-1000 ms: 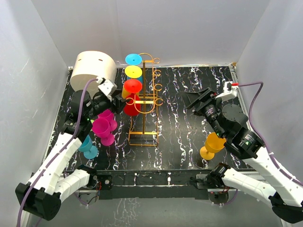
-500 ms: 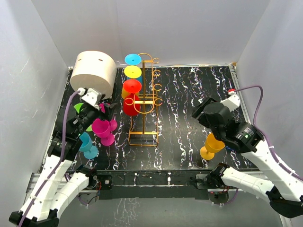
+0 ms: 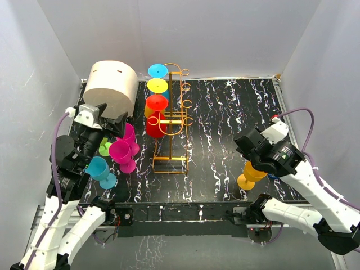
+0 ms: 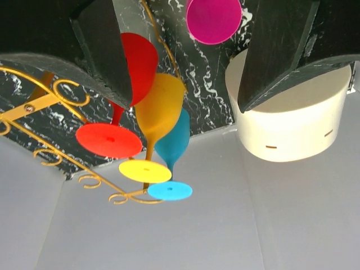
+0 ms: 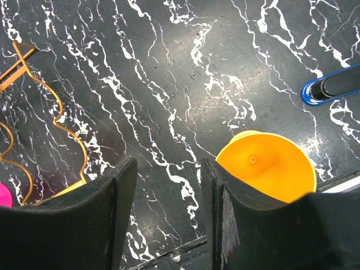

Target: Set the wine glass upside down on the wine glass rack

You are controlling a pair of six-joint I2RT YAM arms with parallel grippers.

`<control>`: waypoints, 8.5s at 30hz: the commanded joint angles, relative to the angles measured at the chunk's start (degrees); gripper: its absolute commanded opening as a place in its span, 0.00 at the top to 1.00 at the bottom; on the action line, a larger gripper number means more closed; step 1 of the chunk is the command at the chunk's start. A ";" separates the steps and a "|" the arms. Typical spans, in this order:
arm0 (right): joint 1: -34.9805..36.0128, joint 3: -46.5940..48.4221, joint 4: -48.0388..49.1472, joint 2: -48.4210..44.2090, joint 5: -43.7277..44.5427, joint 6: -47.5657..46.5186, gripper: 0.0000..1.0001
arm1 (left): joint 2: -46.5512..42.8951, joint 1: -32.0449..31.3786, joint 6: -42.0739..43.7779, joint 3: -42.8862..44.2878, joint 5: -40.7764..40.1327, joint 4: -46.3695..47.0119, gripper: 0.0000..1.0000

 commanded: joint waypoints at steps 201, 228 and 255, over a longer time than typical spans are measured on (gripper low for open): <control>0.22 28.87 41.64 2.63 -33.28 -18.67 0.36 | 41.50 -30.33 -10.31 33.54 28.12 17.99 1.00; 0.26 23.32 42.84 2.11 -37.11 -11.50 0.70 | 39.39 -30.36 -7.61 29.40 36.44 18.85 1.00; 0.26 22.64 49.15 0.27 -33.31 -17.77 1.00 | 28.18 -30.29 -55.34 22.50 10.92 21.82 0.23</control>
